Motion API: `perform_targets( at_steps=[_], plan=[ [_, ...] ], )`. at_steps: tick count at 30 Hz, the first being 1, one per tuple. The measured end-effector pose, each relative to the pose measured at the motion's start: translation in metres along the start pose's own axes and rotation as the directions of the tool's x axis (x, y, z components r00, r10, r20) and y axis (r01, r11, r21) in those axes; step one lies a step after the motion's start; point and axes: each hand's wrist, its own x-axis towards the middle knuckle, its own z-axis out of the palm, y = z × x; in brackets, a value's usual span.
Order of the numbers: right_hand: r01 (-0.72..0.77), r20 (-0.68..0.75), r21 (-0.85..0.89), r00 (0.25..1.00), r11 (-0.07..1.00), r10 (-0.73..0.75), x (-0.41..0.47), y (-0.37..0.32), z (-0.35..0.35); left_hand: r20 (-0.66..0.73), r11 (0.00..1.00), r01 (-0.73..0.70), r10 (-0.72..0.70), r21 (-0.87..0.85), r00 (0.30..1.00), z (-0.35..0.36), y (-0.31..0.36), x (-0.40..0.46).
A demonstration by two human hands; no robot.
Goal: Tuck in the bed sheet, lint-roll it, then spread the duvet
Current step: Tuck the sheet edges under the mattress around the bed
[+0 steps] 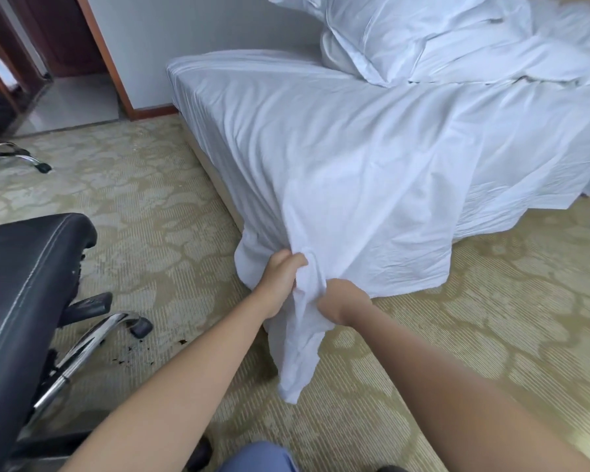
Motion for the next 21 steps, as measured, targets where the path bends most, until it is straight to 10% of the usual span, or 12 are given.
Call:
perform_targets(
  at_steps=[3,8,13,18,21],
  plan=[
    [-0.046,0.057,-0.084,0.997,0.995,0.051,-0.001,0.016,-0.005,0.026,0.999,0.040,-0.041,0.011,0.999,-0.003,-0.020,0.003],
    [-0.027,0.015,-0.145,0.999,0.989,0.030,0.002,0.026,-0.001,-0.314,0.997,0.038,-0.013,0.074,0.949,-0.006,-0.029,0.018],
    [0.111,-0.060,-0.083,0.991,0.990,-0.117,0.012,0.027,0.014,-0.112,0.986,0.155,-0.147,0.064,0.983,-0.010,-0.042,0.040],
    [0.204,0.007,-0.234,0.978,0.951,-0.208,0.014,0.022,0.009,-0.270,0.822,0.025,0.158,0.569,0.950,-0.009,-0.050,0.039],
    [0.202,0.063,-0.258,0.979,0.945,-0.192,0.025,0.023,0.011,-0.010,0.670,-0.147,0.225,0.727,0.974,-0.019,-0.065,0.039]
  ],
)
